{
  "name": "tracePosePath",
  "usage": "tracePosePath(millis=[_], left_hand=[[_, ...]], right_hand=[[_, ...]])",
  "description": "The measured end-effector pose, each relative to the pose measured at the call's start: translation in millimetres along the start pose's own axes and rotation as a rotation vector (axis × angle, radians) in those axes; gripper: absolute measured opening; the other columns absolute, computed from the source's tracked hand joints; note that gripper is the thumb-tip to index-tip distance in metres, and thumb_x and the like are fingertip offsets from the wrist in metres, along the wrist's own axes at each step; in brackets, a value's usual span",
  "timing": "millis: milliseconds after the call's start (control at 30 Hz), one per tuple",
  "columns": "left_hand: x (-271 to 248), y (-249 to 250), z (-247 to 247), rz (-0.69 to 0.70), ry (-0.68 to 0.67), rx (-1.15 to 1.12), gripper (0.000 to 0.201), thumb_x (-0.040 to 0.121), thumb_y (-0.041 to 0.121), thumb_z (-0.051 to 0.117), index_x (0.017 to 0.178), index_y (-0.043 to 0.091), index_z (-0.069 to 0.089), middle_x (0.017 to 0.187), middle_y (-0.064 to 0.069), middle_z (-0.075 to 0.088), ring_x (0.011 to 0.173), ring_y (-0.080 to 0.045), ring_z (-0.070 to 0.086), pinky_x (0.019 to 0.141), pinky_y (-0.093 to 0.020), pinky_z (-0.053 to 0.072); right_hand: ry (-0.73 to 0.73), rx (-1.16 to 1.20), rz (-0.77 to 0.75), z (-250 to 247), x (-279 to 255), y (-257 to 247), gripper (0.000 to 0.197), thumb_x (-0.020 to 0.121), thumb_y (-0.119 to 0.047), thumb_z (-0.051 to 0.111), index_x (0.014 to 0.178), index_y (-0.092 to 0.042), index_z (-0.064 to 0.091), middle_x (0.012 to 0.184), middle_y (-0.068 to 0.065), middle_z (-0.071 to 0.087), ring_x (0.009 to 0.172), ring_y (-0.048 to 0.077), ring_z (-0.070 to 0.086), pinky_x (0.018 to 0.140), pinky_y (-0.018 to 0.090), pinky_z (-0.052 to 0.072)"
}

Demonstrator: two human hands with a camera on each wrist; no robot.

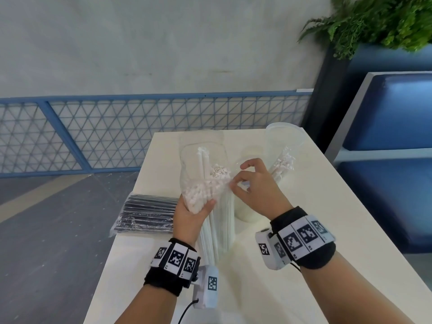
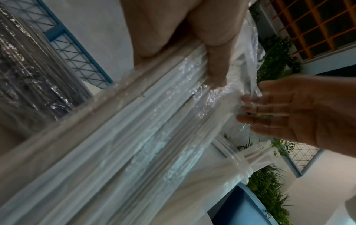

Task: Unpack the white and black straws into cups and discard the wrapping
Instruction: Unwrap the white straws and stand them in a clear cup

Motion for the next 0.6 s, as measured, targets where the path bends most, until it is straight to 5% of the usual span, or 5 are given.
tracePosePath(millis=[100, 233, 367, 467, 600], left_hand=[[-1.0, 2.3, 1.8, 0.002, -0.054, 0.006, 0.057, 0.062, 0.023, 0.083, 0.113, 0.014, 0.059, 0.107, -0.003, 0.069, 0.102, -0.016, 0.065, 0.088, -0.035, 0.052], [-3.0, 1.4, 6.9, 0.01, -0.112, 0.02, 0.062, 0.061, 0.015, 0.086, 0.116, 0.017, 0.057, 0.107, 0.001, 0.069, 0.101, -0.012, 0.065, 0.083, -0.028, 0.051], [-1.6, 2.3, 8.5, 0.044, -0.128, 0.034, 0.055, 0.065, 0.013, 0.083, 0.109, 0.029, 0.056, 0.107, 0.007, 0.067, 0.1, -0.009, 0.064, 0.082, -0.025, 0.05], [-1.9, 2.2, 9.2, 0.052, -0.121, 0.05, 0.057, 0.059, 0.031, 0.082, 0.109, 0.033, 0.056, 0.106, 0.008, 0.068, 0.101, -0.009, 0.064, 0.087, -0.03, 0.051], [-3.0, 1.2, 9.5, 0.071, -0.163, 0.07, 0.051, 0.061, 0.029, 0.08, 0.106, 0.035, 0.057, 0.105, 0.005, 0.069, 0.1, -0.013, 0.065, 0.091, -0.04, 0.052]], right_hand=[[0.009, 0.056, 0.157, -6.6, 6.4, -4.0, 0.043, 0.097, -0.024, 0.043, 0.076, 0.001, 0.071, 0.092, 0.007, 0.057, 0.08, 0.012, 0.053, 0.074, 0.014, 0.036], [0.011, 0.059, 0.252, -2.6, 10.2, -2.0, 0.022, 0.081, -0.023, 0.07, 0.077, -0.002, 0.062, 0.088, 0.005, 0.065, 0.073, 0.016, 0.057, 0.062, 0.013, 0.039], [0.013, 0.089, 0.205, -6.9, 8.8, -3.0, 0.022, 0.075, -0.011, 0.074, 0.096, -0.008, 0.065, 0.102, 0.007, 0.062, 0.066, 0.012, 0.055, 0.063, 0.002, 0.041], [-0.005, -0.059, 0.192, -5.9, 6.0, -4.5, 0.039, 0.078, -0.025, 0.073, 0.113, -0.013, 0.06, 0.106, 0.008, 0.054, 0.076, 0.018, 0.057, 0.073, 0.015, 0.04], [-0.075, -0.043, 0.255, -2.9, 3.0, -5.6, 0.047, 0.081, -0.023, 0.07, 0.123, -0.013, 0.052, 0.099, 0.01, 0.063, 0.085, 0.022, 0.063, 0.07, 0.016, 0.04]])
Point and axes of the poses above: each hand's wrist, its own x-axis towards the middle knuckle, its own z-axis out of the palm, y = z × x, the point moved 1 cm from there along x, towards the middle knuckle
